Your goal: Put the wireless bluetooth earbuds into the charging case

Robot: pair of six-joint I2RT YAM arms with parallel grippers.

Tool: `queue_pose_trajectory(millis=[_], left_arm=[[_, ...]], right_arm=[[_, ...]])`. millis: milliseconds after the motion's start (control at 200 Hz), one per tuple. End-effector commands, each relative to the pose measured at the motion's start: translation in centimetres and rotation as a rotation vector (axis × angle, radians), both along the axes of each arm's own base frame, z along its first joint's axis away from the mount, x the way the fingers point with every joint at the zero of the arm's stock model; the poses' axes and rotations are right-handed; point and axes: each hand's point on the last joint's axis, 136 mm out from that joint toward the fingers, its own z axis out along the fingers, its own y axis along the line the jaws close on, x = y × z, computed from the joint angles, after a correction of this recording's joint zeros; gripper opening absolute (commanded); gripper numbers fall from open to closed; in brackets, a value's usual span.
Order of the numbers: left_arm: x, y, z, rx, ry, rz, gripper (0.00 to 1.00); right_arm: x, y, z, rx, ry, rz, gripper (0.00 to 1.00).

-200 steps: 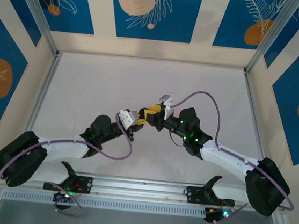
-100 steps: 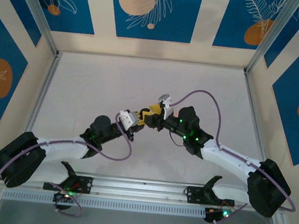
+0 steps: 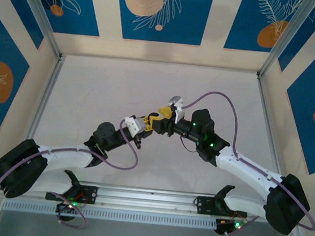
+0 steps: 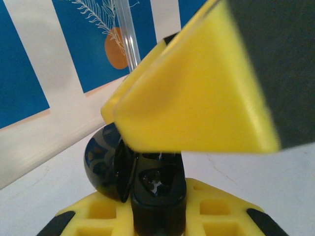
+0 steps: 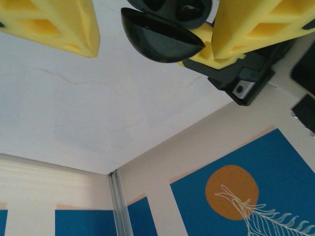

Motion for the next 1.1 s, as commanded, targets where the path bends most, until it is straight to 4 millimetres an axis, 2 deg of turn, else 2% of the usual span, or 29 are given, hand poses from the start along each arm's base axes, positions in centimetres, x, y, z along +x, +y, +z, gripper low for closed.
queue_pose_trajectory(millis=[0,110,355,590,710,840,945,1090], left_arm=[[-0.2,-0.1,0.1,-0.004,-0.013,0.002,0.20],[0.2,0.1,-0.4,0.008,0.010,0.030,0.19],[0.5,0.3,-1.2,0.030,0.036,0.050,0.20],[-0.2,0.1,-1.0,0.028,0.023,0.012,0.20],[-0.3,0.1,-0.8,0.026,0.020,0.007,0.20],[-0.3,0.0,-0.8,0.026,0.022,0.003,0.19],[-0.4,0.0,-0.6,0.025,0.020,0.000,0.20],[-0.4,0.0,-0.5,0.028,0.019,0.003,0.20]], right_arm=[[-0.8,-0.3,3.4,0.057,-0.041,0.027,0.63],[-1.2,-0.7,3.9,0.061,-0.042,0.030,0.67],[-2.0,-1.6,4.6,0.064,-0.016,0.033,0.68],[-0.9,-4.1,3.0,0.017,0.227,-0.065,0.64],[-1.4,-4.1,2.1,0.013,0.335,-0.002,0.54],[-1.8,-3.8,0.8,0.014,0.448,0.064,0.38],[-1.7,-3.2,0.1,0.024,0.510,0.107,0.33],[-1.6,-2.6,-0.2,0.034,0.537,0.144,0.32]])
